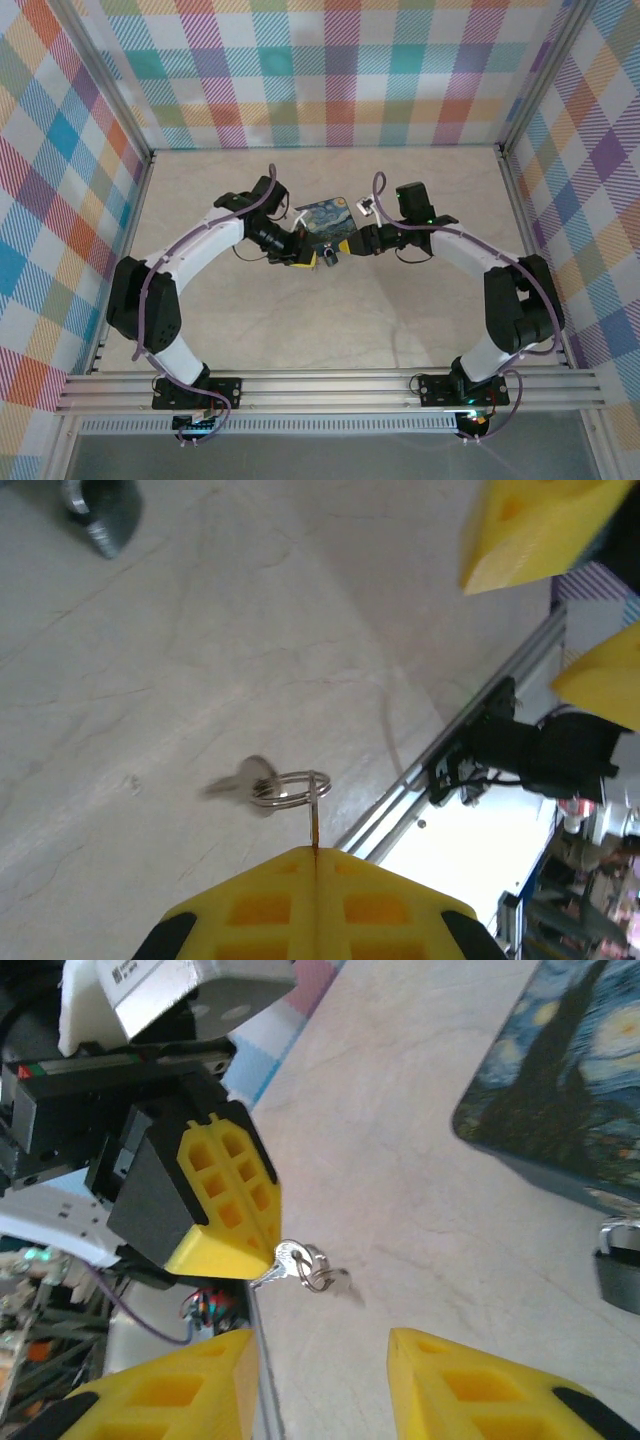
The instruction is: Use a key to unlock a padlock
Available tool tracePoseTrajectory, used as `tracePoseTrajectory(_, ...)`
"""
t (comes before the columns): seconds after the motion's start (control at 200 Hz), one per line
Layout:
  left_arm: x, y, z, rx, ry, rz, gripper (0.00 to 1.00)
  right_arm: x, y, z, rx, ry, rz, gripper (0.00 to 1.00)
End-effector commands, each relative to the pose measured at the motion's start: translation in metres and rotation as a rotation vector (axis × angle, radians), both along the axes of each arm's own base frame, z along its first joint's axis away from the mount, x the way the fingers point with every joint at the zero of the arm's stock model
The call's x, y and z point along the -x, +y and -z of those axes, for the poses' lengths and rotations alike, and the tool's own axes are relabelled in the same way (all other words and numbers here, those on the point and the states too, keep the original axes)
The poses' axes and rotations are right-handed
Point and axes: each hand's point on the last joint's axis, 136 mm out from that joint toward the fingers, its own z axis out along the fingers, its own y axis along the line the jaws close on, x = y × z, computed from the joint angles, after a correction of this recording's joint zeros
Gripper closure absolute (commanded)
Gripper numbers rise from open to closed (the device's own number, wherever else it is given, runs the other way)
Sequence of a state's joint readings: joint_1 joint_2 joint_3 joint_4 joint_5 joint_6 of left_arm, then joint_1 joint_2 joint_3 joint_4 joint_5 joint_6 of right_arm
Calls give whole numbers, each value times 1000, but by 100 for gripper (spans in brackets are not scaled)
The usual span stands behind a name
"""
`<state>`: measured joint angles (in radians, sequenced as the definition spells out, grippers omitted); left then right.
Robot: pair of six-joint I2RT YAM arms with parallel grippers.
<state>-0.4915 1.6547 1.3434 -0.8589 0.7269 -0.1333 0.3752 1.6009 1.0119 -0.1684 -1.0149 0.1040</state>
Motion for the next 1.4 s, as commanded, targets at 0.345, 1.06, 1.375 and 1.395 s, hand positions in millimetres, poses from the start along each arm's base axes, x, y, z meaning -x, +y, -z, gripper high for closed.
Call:
tracePoseTrajectory(0.345, 11, -32, -33, 162, -98, 224, 100, 20, 8, -31, -195, 35, -197, 64)
tracePoseTrajectory(1.06, 8, -39, -50, 220, -144, 239, 100, 25, 16, -26, -204, 75, -235, 69)
tracePoseTrajectory(1.375, 8, -39, -51, 224, -155, 240, 100, 29, 16, -27, -216, 80, -247, 82)
tracePoseTrajectory(1.395, 8, -39, -51, 222, -157, 240, 100, 29, 16, -27, -218, 80, -248, 84)
